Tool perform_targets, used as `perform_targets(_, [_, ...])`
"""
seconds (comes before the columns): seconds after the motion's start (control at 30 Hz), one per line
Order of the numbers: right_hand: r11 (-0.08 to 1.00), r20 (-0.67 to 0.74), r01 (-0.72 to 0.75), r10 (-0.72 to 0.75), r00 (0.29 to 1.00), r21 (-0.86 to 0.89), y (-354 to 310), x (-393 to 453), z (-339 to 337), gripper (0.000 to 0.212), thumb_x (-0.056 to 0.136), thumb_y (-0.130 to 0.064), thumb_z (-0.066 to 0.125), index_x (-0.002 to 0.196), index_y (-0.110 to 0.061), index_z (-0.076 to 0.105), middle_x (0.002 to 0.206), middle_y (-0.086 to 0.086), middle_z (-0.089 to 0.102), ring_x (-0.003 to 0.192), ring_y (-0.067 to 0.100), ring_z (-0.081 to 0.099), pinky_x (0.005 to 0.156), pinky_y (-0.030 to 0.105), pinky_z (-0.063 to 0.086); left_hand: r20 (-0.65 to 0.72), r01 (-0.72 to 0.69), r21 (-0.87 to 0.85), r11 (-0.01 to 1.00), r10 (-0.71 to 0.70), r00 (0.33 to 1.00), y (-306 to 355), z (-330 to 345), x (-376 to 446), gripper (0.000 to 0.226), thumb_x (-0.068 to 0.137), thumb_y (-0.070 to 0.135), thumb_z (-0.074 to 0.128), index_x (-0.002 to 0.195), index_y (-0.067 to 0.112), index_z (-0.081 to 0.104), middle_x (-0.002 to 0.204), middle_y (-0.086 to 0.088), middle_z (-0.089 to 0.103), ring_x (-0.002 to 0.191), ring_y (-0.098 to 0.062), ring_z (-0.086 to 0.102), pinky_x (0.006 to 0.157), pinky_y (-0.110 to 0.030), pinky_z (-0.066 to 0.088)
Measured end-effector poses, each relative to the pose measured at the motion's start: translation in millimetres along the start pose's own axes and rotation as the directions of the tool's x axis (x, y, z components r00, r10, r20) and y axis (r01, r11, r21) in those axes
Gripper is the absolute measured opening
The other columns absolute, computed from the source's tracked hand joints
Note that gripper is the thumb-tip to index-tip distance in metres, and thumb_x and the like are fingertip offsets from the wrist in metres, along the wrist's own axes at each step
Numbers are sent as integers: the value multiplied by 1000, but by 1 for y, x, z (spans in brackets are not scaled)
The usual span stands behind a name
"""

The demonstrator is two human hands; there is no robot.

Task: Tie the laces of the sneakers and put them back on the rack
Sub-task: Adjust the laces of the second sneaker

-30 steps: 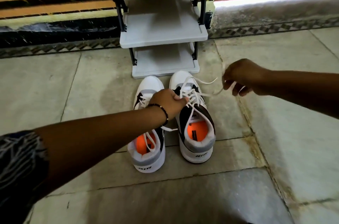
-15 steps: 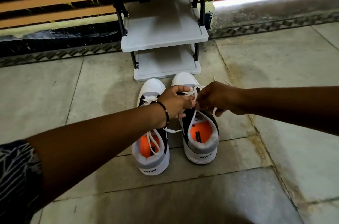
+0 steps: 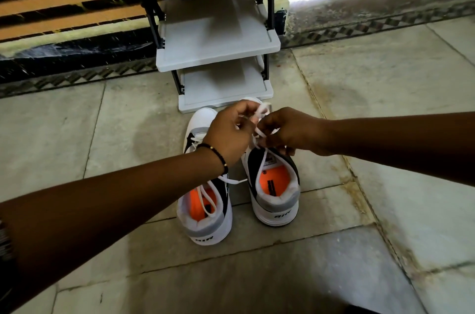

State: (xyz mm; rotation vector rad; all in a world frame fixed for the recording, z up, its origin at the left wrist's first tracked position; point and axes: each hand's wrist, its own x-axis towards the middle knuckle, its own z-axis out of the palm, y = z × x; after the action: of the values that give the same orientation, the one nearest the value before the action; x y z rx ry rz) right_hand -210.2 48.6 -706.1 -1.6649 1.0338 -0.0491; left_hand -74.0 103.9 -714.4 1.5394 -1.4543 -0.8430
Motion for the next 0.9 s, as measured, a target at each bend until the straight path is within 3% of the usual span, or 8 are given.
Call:
perform_targets(0.1, [981, -69, 195, -194, 979, 7, -3, 1, 9, 13, 81, -1, 63, 89, -11, 62, 76, 0, 64, 58, 1, 61, 52, 14, 44, 78, -96, 130, 987, 86, 993, 6, 0, 7, 24, 90, 7, 44, 103, 16, 61, 109, -2, 57, 99, -12, 54, 88, -11, 41])
perform_targets(0.23, [980, -109, 181, -173, 979, 76, -3, -3, 3, 8, 86, -3, 57, 85, -1, 65, 57, -5, 63, 40, -3, 54, 40, 5, 36, 188, 164, 187, 969, -199, 962, -8, -5, 8, 29, 95, 26, 38, 91, 11, 63, 94, -15, 69, 89, -28, 62, 87, -40, 50])
perform_targets(0.4, [991, -135, 82, -68, 989, 102, 9, -2, -8, 13, 87, -12, 59, 82, -4, 68, 59, 6, 59, 44, 14, 41, 38, 19, 33, 293, 242, 127, 962, -270, 917, -23, -14, -4, 19, 92, 20, 47, 86, 20, 65, 47, 11, 59, 53, 1, 54, 72, -21, 43])
perform_targets(0.5, [992, -142, 75, -60, 988, 103, 8, -2, -10, 14, 87, -11, 59, 87, 0, 67, 64, 9, 61, 45, 13, 42, 41, 22, 34, 458, 292, 13, 956, -265, 849, -14, -16, -4, 26, 90, 12, 49, 116, 14, 56, 48, 11, 61, 53, 1, 60, 62, -11, 49])
perform_targets(0.57, [992, -117, 96, -87, 989, 80, 4, -3, -10, 17, 87, -10, 59, 90, 4, 67, 70, 12, 63, 45, 12, 42, 41, 21, 34, 512, 224, 134, 965, -261, 818, -9, -13, -4, 30, 88, 15, 54, 117, 9, 52, 62, 9, 62, 66, -10, 66, 74, -22, 55])
perform_targets(0.67, [994, -65, 103, -100, 993, 45, 1, -4, -10, 22, 85, -11, 62, 92, 10, 65, 76, 17, 64, 44, 12, 42, 40, 20, 35, 457, -22, 516, 856, -254, 852, -6, -8, -7, 31, 83, 29, 61, 109, 12, 55, 68, 9, 52, 83, -21, 59, 80, -29, 46])
perform_targets(0.8, [993, -31, 110, -109, 994, 33, 4, -7, -12, 23, 84, -11, 63, 90, 12, 65, 73, 18, 63, 44, 11, 41, 42, 23, 34, 248, 26, 564, 825, -199, 948, -10, -3, -11, 21, 83, 38, 57, 76, 18, 53, 73, -3, 59, 81, -25, 61, 70, -30, 42])
perform_targets(0.9, [992, -47, 113, -111, 993, 55, 7, -10, -19, 21, 83, -12, 64, 88, 8, 68, 80, 22, 67, 44, 12, 41, 44, 24, 34, 96, 59, 657, 752, -161, 982, -12, 0, -7, 38, 84, 43, 50, 52, 23, 46, 70, -1, 52, 85, -28, 52, 74, -35, 39])
